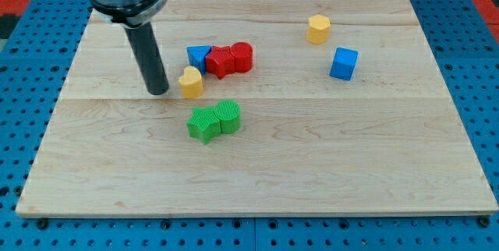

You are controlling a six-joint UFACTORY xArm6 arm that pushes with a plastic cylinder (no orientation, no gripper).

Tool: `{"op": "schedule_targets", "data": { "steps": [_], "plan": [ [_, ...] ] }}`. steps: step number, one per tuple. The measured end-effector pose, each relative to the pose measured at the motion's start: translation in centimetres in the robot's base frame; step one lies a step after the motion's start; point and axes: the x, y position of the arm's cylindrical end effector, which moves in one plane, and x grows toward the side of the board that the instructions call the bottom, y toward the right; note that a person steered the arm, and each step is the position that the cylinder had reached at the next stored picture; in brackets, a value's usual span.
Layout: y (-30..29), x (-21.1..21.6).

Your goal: Push the yellow heart left to the yellow hexagon

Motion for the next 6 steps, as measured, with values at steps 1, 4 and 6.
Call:
{"op": "schedule_targets", "data": {
  "steps": [1,4,6],
  "plan": [
    [8.9,0.4],
    [4.0,-0.1],
    [12.9,-4.7]
  ]
}}
